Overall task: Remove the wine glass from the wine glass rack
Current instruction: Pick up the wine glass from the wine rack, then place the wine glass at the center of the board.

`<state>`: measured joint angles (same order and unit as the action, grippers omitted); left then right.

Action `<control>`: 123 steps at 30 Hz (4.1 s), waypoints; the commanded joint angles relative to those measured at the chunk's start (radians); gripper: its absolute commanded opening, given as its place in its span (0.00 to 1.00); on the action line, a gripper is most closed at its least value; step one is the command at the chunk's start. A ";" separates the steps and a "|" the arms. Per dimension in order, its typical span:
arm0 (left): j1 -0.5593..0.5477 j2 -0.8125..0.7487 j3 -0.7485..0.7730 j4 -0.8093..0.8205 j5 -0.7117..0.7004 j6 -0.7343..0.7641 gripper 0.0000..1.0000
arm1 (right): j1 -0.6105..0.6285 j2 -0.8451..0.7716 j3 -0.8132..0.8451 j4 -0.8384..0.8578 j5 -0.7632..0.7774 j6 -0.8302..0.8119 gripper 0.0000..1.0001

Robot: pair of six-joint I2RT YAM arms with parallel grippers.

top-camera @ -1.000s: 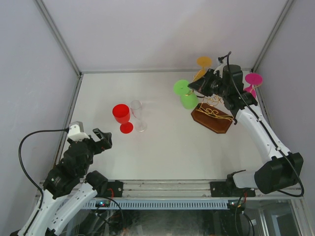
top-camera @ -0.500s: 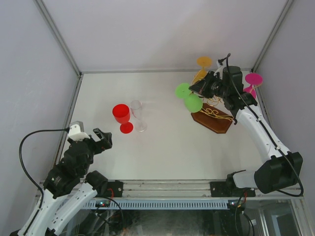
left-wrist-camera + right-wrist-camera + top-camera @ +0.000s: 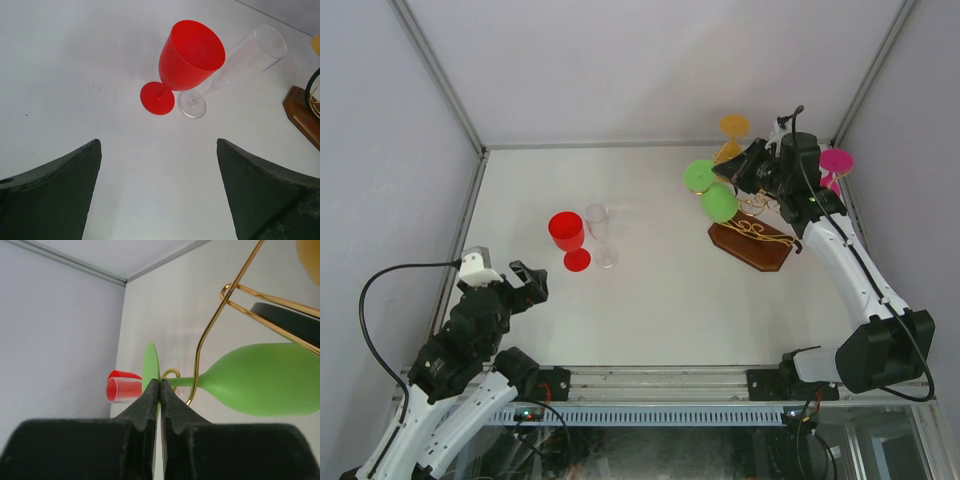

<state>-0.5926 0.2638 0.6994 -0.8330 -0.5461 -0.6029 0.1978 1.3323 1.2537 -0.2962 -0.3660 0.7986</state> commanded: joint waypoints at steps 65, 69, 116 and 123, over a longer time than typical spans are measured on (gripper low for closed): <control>0.002 -0.041 -0.035 0.200 0.330 0.106 1.00 | 0.368 -0.136 -0.013 0.037 -0.039 -0.055 0.00; 0.002 -0.004 -0.008 0.282 0.521 0.011 1.00 | 0.410 -0.225 -0.154 0.109 -0.073 -0.012 0.00; -0.311 0.411 -0.181 1.131 0.814 -0.285 0.20 | 0.466 -0.427 -0.464 0.320 -0.315 0.045 0.00; -0.311 0.356 -0.212 1.108 0.752 -0.276 0.00 | 0.468 -0.426 -0.465 0.304 -0.339 0.035 0.09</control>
<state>-0.8974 0.6678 0.5034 0.2443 0.2390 -0.9043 0.6678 0.9234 0.7868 -0.0292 -0.6762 0.8417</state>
